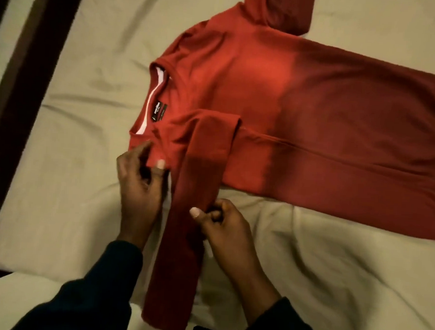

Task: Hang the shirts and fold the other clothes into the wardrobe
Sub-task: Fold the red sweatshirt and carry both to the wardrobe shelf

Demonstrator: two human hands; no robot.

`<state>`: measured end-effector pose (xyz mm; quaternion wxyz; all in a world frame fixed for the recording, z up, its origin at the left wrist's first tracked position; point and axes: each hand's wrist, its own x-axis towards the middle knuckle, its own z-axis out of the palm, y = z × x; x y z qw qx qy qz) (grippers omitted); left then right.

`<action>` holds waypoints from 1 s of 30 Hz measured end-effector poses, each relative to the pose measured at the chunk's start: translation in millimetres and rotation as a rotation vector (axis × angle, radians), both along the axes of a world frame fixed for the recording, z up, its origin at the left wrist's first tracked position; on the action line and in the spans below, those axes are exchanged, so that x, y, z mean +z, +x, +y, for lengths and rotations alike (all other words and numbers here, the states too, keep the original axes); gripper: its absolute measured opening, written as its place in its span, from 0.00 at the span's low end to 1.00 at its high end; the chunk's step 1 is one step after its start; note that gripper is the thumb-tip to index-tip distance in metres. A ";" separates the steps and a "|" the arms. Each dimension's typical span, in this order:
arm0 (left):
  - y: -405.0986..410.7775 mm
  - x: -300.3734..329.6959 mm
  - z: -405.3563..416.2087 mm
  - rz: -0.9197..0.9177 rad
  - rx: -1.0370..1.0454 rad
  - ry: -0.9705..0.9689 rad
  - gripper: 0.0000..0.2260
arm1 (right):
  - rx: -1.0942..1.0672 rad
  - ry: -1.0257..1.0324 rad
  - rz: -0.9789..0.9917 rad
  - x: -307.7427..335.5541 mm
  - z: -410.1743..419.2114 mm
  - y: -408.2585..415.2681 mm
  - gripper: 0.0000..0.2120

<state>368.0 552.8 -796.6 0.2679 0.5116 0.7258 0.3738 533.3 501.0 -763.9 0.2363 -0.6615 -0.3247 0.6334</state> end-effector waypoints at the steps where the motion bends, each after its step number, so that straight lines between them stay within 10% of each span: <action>1: -4.2 -4.7 1.0 0.021 -0.088 -0.010 0.20 | 0.039 0.017 -0.024 -1.5 3.5 -2.0 0.13; 7: -12.5 -24.2 4.6 -0.068 -0.128 -0.026 0.20 | 0.595 -0.067 0.243 36.5 45.9 25.7 0.16; 12: -14.3 -27.5 4.4 -0.144 -0.093 -0.052 0.18 | -0.745 0.250 1.011 43.4 144.7 39.3 0.15; 16: -11.9 -26.3 4.3 -0.124 -0.069 -0.092 0.22 | -0.983 0.321 0.680 6.5 156.3 61.6 0.13; 30: -2.8 -3.0 46.4 -0.177 0.501 0.093 0.05 | 0.098 0.705 -0.524 -36.0 78.4 64.2 0.10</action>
